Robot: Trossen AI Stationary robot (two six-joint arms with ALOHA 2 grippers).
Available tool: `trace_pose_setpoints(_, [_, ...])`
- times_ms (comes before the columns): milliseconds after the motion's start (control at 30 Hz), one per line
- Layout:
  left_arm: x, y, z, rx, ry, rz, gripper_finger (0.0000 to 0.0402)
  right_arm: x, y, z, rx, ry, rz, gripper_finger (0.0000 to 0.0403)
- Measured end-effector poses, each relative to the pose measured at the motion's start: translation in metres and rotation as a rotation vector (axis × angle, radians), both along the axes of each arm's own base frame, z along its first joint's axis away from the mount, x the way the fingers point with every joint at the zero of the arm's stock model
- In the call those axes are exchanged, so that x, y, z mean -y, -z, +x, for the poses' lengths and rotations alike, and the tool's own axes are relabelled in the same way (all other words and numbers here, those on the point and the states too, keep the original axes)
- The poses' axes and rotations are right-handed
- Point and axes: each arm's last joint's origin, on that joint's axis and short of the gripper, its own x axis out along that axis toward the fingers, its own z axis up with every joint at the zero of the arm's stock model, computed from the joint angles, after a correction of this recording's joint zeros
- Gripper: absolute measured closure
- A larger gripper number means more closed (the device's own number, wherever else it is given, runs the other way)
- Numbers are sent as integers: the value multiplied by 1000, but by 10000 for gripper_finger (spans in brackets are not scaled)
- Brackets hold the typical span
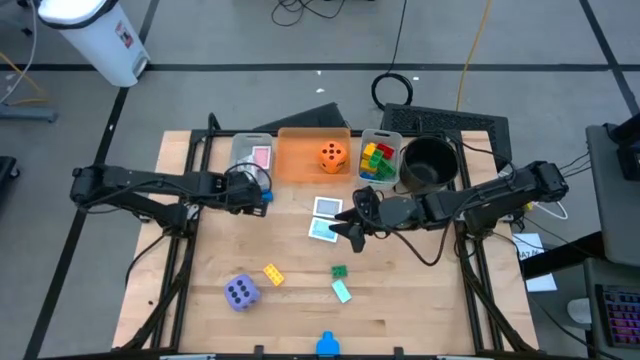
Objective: Pick & Place Toys
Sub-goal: Put the blue game piece into the right gray bin
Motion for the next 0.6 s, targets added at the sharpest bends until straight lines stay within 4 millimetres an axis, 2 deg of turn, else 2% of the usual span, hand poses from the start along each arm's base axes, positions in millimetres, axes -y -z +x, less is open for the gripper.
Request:
trace_pose_setpoints(100, [-4,-1,3,3,91,69,304,0,0,0,0,1,0,193])
trace_pose_setpoints(233, [-8,-4,12,22,303,164,302,0,0,0,1,1,0,193])
trace_pose_setpoints(333, [-12,-2,18,25,375,191,290,0,0,0,0,1,0,193])
trace_pose_setpoints(433, [-15,2,22,15,408,172,260,0,0,0,1,2,-1,193])
trace_pose_setpoints(600, [-18,9,28,6,549,121,187,0,0,0,1,3,-1,193])
